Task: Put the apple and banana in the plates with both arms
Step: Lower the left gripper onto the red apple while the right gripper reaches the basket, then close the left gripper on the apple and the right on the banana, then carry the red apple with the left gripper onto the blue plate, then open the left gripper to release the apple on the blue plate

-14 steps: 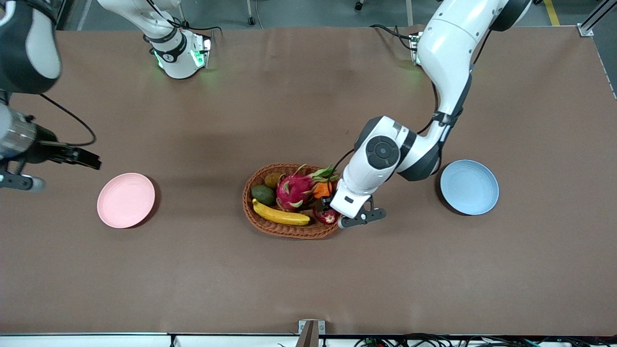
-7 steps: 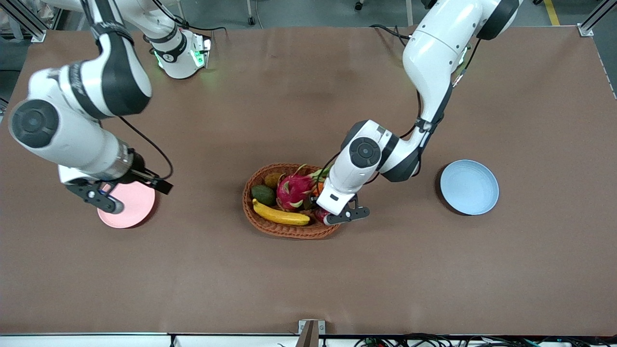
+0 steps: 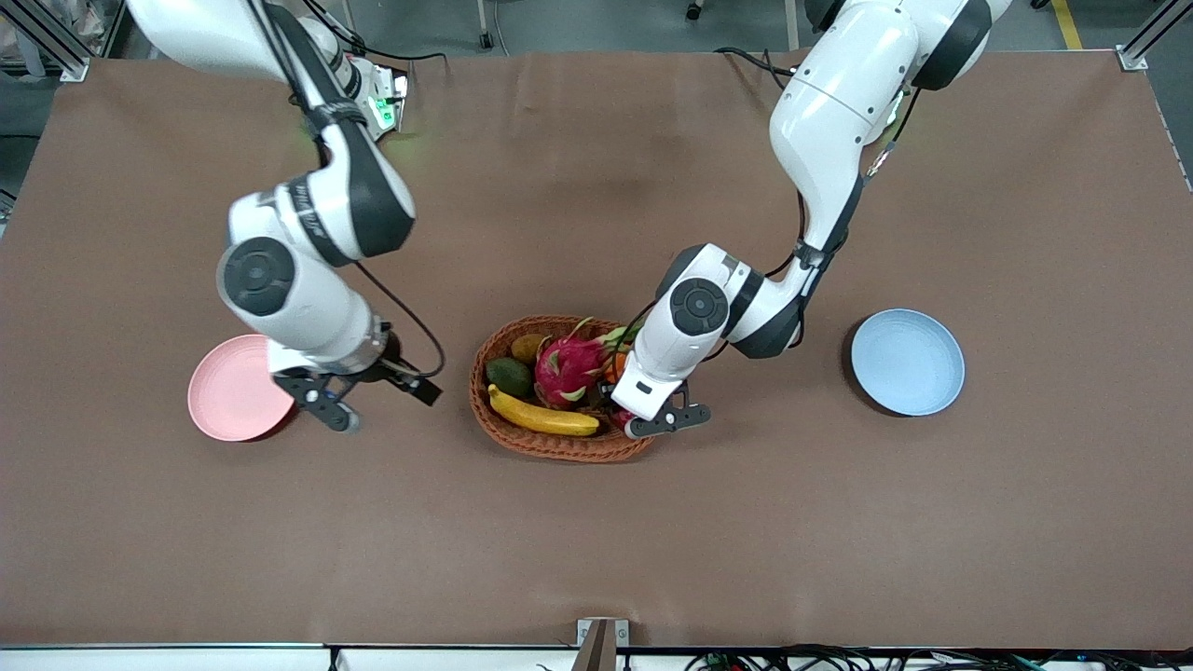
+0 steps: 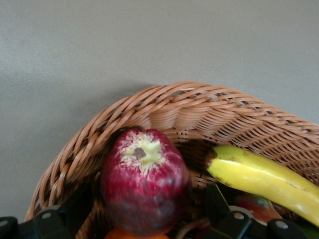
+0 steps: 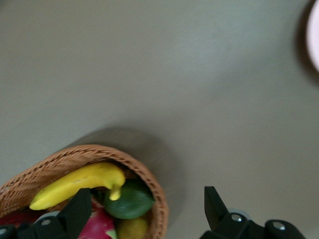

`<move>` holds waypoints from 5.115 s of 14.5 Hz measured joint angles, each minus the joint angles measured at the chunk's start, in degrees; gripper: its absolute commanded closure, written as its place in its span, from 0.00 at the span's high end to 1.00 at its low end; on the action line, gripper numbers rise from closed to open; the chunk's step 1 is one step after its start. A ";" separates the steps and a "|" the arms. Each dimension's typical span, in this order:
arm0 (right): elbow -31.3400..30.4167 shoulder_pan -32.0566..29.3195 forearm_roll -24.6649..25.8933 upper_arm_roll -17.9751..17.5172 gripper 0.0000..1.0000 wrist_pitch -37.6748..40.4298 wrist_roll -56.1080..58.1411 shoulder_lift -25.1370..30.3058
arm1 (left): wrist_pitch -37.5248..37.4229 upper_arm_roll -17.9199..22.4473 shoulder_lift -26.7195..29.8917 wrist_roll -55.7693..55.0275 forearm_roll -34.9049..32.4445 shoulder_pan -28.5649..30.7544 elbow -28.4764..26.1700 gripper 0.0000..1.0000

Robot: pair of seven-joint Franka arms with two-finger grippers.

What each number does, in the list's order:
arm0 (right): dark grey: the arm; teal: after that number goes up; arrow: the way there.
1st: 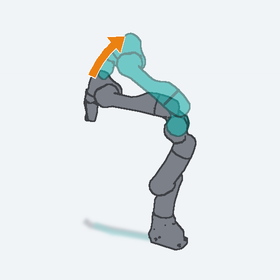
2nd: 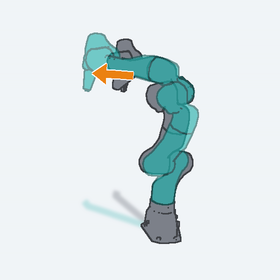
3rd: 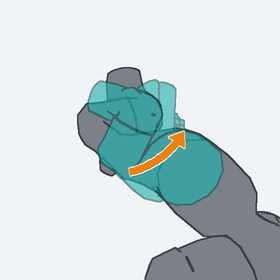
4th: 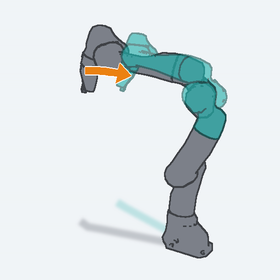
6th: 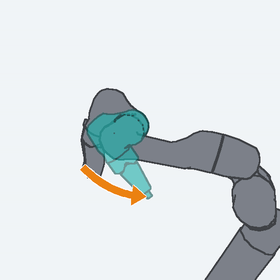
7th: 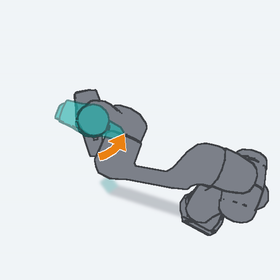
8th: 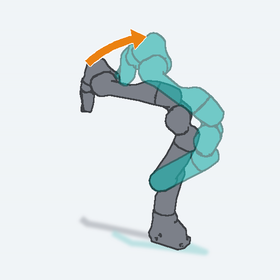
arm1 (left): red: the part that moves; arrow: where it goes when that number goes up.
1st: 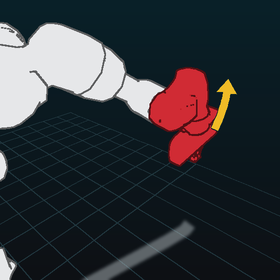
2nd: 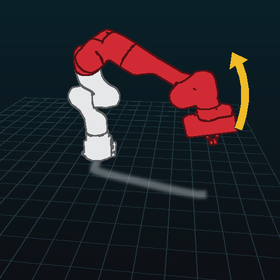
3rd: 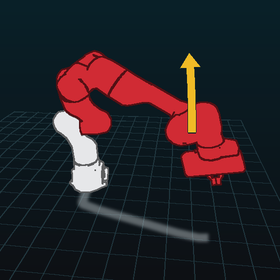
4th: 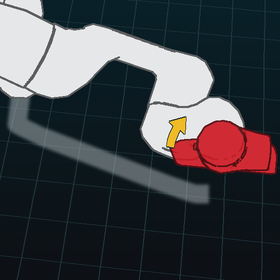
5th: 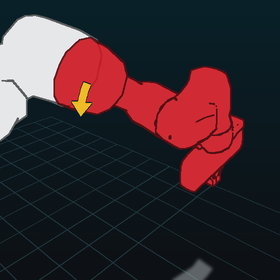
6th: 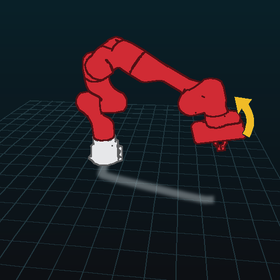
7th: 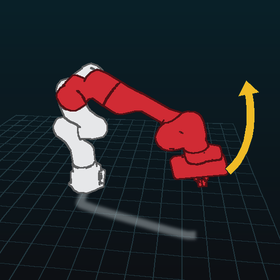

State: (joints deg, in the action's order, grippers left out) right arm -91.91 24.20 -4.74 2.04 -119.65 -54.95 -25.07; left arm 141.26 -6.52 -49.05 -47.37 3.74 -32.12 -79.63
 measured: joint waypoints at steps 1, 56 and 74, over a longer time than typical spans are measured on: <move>-0.72 0.93 0.00 0.02 1.00 -2.33 -0.77 -0.68 | 0.56 0.00 -0.49 0.02 0.00 -0.02 0.01 0.99; -0.34 8.25 0.07 0.86 0.32 -13.50 -3.24 -11.98 | -15.91 0.81 21.24 46.15 -2.75 39.52 -31.86 0.35; 7.19 6.55 -0.21 1.19 0.00 -0.13 -3.23 -10.08 | -20.34 0.66 35.09 46.18 -2.75 40.08 -29.57 1.00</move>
State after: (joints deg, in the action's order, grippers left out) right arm -84.72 30.74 -4.96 3.24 -119.78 -58.19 -35.15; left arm 120.92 -5.86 -13.96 -1.19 0.99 7.96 -109.20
